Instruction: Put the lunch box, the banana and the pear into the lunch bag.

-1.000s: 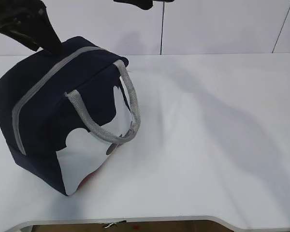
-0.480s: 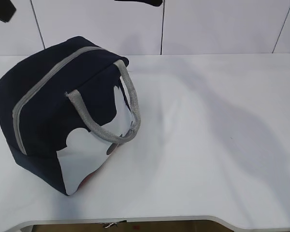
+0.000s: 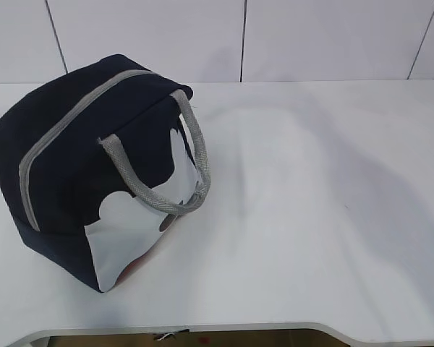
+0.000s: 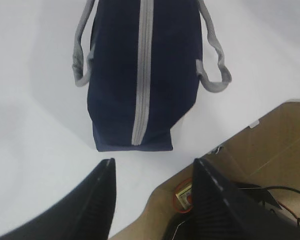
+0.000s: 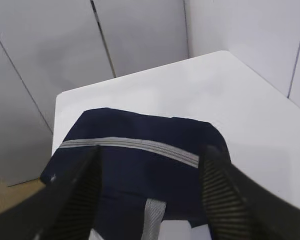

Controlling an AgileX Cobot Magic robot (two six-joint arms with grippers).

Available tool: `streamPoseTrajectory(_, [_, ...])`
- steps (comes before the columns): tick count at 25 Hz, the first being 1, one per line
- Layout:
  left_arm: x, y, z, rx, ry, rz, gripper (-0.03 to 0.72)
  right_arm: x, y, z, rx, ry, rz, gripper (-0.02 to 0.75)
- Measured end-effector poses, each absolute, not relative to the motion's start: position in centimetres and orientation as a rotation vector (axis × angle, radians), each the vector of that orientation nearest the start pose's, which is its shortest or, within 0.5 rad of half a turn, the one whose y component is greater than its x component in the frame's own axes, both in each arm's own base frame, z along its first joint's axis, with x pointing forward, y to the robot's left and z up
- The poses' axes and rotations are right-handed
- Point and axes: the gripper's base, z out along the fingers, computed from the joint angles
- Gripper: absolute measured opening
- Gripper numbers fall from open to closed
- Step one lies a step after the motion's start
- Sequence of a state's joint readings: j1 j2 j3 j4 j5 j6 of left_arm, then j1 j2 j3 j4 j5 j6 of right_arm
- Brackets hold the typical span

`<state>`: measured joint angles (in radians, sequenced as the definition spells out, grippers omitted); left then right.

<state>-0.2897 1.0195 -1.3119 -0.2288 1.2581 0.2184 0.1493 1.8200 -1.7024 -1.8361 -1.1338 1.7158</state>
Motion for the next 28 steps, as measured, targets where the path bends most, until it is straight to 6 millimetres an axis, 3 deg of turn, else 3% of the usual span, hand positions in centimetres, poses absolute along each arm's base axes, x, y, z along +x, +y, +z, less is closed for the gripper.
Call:
streamPoseTrajectory(7, [8.8,-4.6,40.0,0.615,2.25,-0.316,0.371,37.6,13.6,37.8,-1.147,1.568,0.962,0.496])
streamPoseTrajectory(16, [2.2,-2.6,33.8,0.592,2.139,-0.312,0.34,36.2,13.5,39.5,-1.174,1.525,0.953,0.496])
streamPoseTrajectory(24, [-1.3,-1.4,29.3,0.565,2.001,-0.287,0.33,36.2,13.5,39.6,-1.175,1.524,0.955,0.496])
streamPoseTrajectory(28, [-1.4,-1.1,28.3,0.562,2.0,-0.251,0.327,36.2,13.5,39.6,-1.175,1.524,0.955,0.496])
